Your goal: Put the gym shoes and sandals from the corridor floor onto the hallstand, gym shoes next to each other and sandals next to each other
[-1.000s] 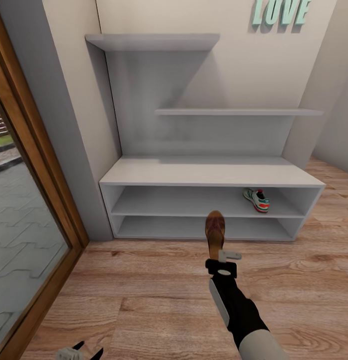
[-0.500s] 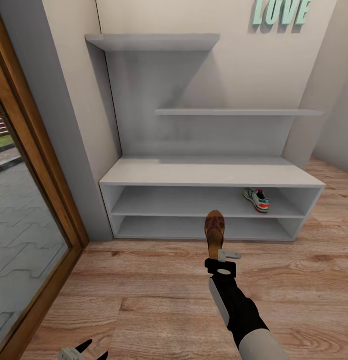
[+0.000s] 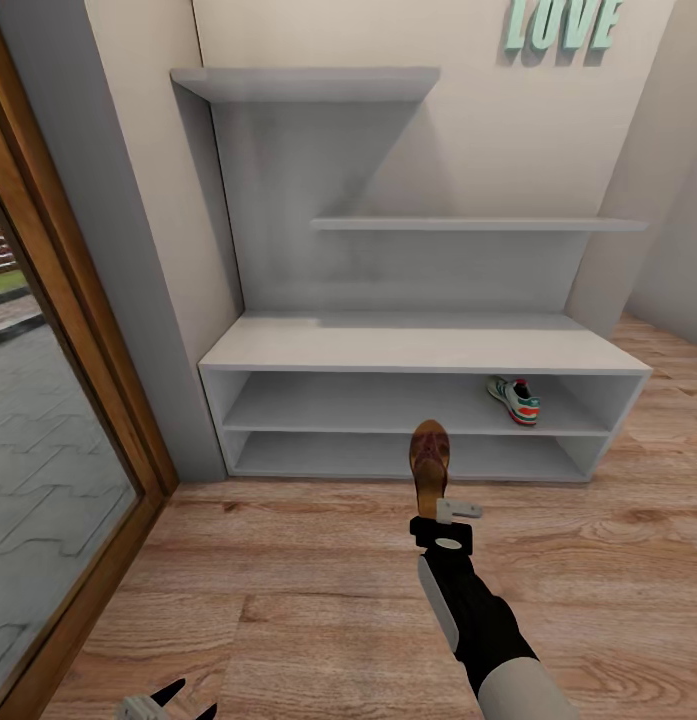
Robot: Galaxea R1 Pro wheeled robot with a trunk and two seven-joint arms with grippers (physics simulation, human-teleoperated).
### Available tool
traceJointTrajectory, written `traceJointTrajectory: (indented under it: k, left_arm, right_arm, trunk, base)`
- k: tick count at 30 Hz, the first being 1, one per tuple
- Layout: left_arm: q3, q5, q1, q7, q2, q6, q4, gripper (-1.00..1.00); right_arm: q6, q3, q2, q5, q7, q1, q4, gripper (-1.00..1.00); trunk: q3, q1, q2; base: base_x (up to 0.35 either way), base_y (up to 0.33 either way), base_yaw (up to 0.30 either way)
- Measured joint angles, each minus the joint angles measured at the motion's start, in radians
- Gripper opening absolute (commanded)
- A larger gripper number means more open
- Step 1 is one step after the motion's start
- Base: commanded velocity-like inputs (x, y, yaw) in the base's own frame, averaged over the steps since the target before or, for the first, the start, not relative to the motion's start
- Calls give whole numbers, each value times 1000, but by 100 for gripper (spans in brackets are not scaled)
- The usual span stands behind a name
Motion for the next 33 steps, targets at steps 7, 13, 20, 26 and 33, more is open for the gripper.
traceJointTrajectory:
  k: [7,13,20,26,33]
  left_arm:
    - [0,3,0,-1,0,0,0,100]
    - [0,4,0,-1,0,0,-1,100]
    - [0,4,0,-1,0,0,-1,100]
    - [0,5,0,-2,0,0,0,100]
    - [0,5,0,-2,0,0,0,100]
  right_arm:
    - [0,1,0,0,0,0,4,-100]
    - [1,1,0,-1,-1,0,5,-100]
    - [8,2,0,-1,-1,0,6,-100]
    - [190,2,0,0,0,-10,-33,-100]
    - [381,1,0,-74,-1,-145,-76,-100]
  trunk:
    - [-5,0,0]
    - [-12,0,0]
    - [-20,0,0]
    - [-22,0,0]
    - [-22,0,0]
  base:
    - [80,66,105]
    - [176,204,154]
    - [191,240,156]
    - [53,69,21]
    - [5,6,2]
